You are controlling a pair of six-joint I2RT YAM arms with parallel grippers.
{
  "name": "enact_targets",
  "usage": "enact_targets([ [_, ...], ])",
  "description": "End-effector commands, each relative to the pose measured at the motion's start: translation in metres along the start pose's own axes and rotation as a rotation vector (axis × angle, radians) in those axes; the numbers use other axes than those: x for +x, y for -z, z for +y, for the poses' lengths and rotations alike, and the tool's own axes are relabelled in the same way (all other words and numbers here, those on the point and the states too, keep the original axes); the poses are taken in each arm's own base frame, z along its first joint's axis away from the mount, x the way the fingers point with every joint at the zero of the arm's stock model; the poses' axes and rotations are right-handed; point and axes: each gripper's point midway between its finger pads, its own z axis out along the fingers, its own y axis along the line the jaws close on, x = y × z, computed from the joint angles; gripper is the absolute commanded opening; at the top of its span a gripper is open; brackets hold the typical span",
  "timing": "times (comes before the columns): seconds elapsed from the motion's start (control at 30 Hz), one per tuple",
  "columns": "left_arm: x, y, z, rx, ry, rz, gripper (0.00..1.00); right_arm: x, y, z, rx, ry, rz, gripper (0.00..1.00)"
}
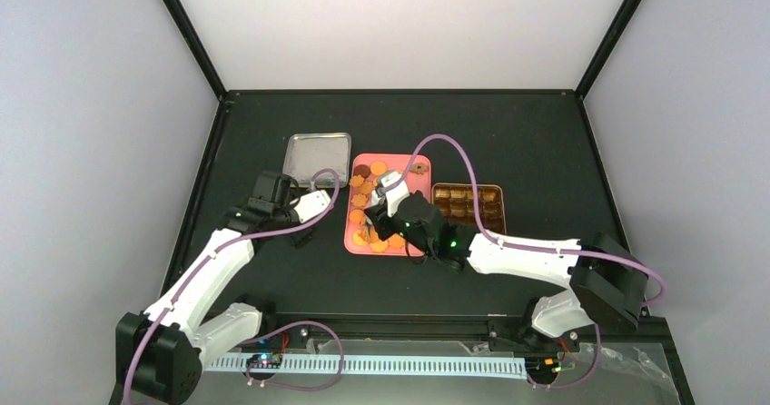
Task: Pack the cookies
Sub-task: Pick up the fake cookies from the plate.
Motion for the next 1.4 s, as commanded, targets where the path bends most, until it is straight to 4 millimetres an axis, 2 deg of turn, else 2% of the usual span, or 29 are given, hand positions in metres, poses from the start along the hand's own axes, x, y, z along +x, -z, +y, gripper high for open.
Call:
enact_targets([
  [0.0,-0.014,0.015,0.009,-0.028,0.019,-0.048,0.76,0.018,0.000,0.006,0.068,0.088,0.030,0.37],
  [0.2,-0.015,0.017,0.009,-0.031,0.025,-0.049,0.76,0.033,-0.001,0.019,0.136,0.185,0.049,0.36],
  [0.3,-0.015,0.018,0.009,-0.032,0.027,-0.049,0.76,0.032,-0.002,0.015,0.177,0.198,0.050,0.34],
  [0.37,-0.015,0.018,0.010,-0.034,0.033,-0.050,0.76,0.028,-0.001,0.013,0.194,0.194,0.040,0.29],
  [0.57,-0.014,0.019,0.009,-0.031,0.041,-0.046,0.75,0.002,0.007,0.013,0.212,0.171,-0.019,0.11],
  [0.77,-0.014,0.020,0.010,-0.035,0.044,-0.045,0.75,-0.043,0.029,0.010,0.212,0.119,-0.111,0.04],
  [0.87,-0.014,0.020,0.010,-0.039,0.044,-0.044,0.75,-0.067,0.047,-0.006,0.234,0.079,-0.160,0.04],
  [0.97,-0.016,0.022,0.012,-0.042,0.047,-0.047,0.75,-0.080,0.063,-0.034,0.282,0.047,-0.187,0.04],
  [1.17,-0.020,0.024,0.013,-0.039,0.056,-0.057,0.75,-0.083,0.087,-0.102,0.397,-0.010,-0.202,0.04],
  [1.3,-0.020,0.022,0.012,-0.027,0.061,-0.058,0.75,-0.080,0.097,-0.134,0.457,-0.027,-0.201,0.04],
  [1.37,-0.020,0.021,0.011,-0.024,0.062,-0.056,0.75,-0.074,0.097,-0.143,0.471,-0.030,-0.189,0.05],
])
